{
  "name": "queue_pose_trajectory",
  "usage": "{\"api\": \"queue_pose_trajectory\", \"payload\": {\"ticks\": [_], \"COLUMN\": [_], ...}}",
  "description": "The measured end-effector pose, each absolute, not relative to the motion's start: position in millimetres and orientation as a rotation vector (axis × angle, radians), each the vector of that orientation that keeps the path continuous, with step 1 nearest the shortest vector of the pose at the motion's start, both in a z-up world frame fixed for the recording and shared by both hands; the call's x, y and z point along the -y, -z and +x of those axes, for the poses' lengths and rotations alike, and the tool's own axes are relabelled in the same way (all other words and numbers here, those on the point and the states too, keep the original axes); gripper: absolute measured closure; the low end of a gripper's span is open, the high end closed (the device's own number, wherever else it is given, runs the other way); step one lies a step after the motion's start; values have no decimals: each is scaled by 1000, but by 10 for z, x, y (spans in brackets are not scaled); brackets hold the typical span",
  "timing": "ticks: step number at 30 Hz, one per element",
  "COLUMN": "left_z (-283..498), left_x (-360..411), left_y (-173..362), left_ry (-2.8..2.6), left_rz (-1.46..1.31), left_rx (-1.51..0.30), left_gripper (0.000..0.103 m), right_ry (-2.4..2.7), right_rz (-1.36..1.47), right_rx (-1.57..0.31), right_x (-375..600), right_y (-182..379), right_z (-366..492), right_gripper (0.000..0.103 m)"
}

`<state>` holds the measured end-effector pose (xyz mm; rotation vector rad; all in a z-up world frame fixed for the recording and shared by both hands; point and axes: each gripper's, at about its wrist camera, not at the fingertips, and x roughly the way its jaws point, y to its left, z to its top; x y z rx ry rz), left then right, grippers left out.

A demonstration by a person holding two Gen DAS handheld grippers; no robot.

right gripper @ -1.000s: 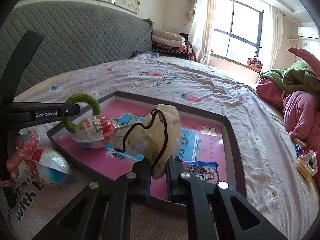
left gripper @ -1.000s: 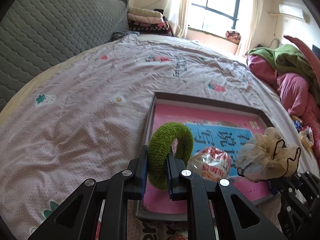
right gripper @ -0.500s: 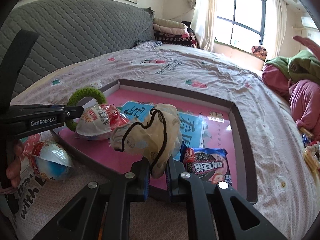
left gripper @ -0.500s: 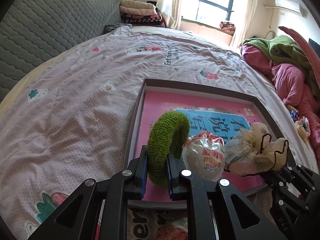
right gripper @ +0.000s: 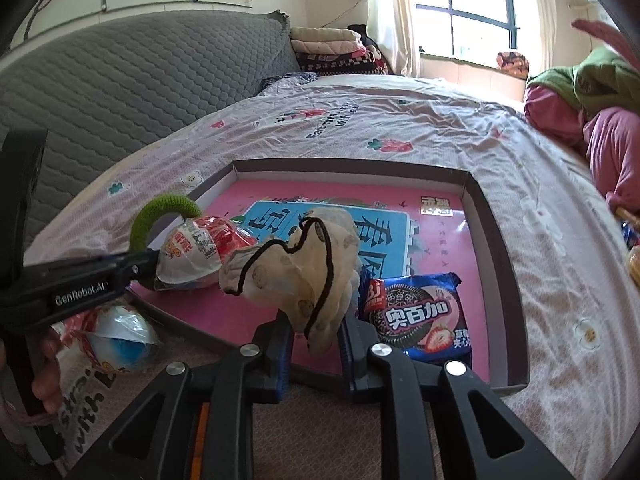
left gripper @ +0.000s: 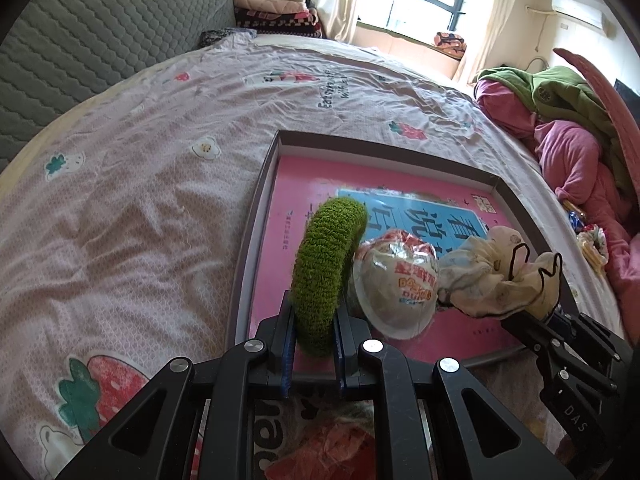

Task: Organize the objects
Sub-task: 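Lower the cloth bag with the right tool while the left tool lowers the green ring into the tray, then open the left tool dropping the green ring while the right tool releases the cloth bag in the tray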

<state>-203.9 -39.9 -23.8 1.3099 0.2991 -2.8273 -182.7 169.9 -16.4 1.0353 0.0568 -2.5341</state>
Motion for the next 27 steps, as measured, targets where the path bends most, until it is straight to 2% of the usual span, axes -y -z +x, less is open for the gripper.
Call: {"api": "queue_pose_trajectory", "payload": {"ticks": [10, 14, 24, 27], "left_z": [-1956, -1922, -1851, -1828], "left_x": [381, 343, 329, 329], "left_y": [217, 199, 143, 120], "left_ry": [2828, 2829, 2831, 2831], "left_rz": [1315, 1308, 1304, 1300], "left_rx": [-287, -243, -231, -233], "left_gripper": [87, 82, 78, 74], "right_ry": [2513, 2513, 2505, 2503], "right_rz": [1064, 1067, 1070, 1074], "right_rx": [-8, -11, -6, -4], "right_x": [-1730, -1723, -1735, -1742], "right_y": [148, 141, 109, 97], "right_z": [-1810, -1792, -1744, -1733], "right_gripper": [73, 71, 68, 66]}}
